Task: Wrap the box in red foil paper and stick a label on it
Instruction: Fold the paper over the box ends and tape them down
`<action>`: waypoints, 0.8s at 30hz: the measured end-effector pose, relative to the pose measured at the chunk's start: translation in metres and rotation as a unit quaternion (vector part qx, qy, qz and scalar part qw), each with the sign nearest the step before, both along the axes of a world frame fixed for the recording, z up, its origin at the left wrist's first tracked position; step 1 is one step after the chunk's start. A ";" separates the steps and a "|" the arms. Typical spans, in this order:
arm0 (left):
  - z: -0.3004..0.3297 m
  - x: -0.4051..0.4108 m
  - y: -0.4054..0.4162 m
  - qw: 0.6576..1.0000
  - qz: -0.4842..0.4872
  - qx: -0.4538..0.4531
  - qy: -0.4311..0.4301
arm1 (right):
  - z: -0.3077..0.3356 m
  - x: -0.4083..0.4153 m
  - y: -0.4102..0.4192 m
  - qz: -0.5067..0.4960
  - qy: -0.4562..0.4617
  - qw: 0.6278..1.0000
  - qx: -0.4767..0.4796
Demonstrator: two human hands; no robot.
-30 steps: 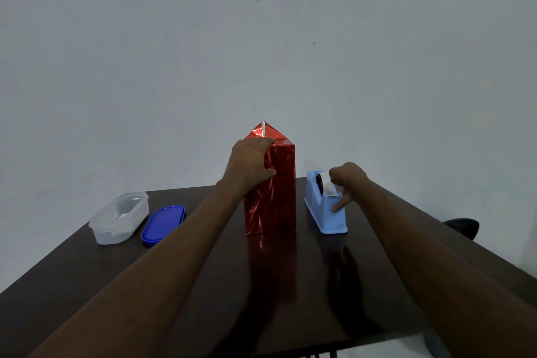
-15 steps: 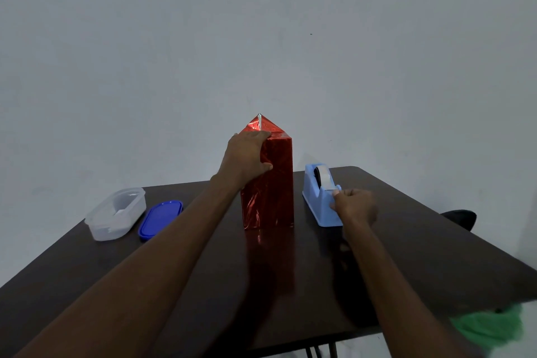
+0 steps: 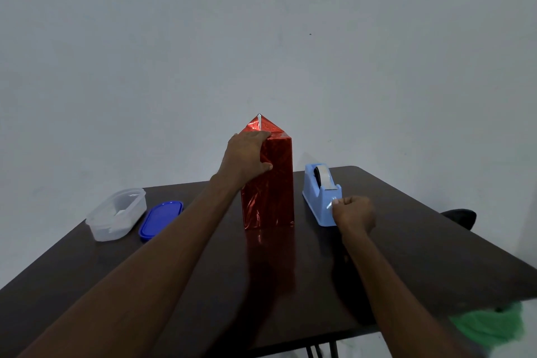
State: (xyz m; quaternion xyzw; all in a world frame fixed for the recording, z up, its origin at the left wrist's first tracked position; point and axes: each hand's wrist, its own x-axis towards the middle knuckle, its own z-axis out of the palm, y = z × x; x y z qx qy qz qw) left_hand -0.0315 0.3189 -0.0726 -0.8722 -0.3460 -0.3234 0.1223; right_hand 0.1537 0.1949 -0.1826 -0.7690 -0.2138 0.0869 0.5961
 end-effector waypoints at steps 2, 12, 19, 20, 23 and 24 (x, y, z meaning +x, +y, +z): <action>0.001 0.000 -0.001 1.000 0.002 -0.004 0.003 | -0.003 0.001 -0.002 0.004 0.021 1.000 0.000; 0.007 0.002 -0.005 0.999 0.018 -0.012 0.049 | 0.040 -0.010 -0.014 0.146 0.031 0.976 0.159; 0.021 -0.002 -0.009 0.998 0.001 -0.013 0.066 | 0.165 -0.026 0.023 0.348 -0.050 0.910 0.222; 0.019 0.000 -0.011 0.998 -0.006 -0.013 0.067 | 0.173 -0.025 0.033 0.364 -0.055 0.907 0.203; 0.020 -0.003 -0.009 0.998 -0.011 -0.014 0.065 | 0.188 -0.029 0.065 0.396 -0.055 0.905 0.144; 0.021 -0.004 -0.006 0.998 -0.013 -0.020 0.064 | 0.188 -0.029 0.073 0.401 -0.051 0.907 0.120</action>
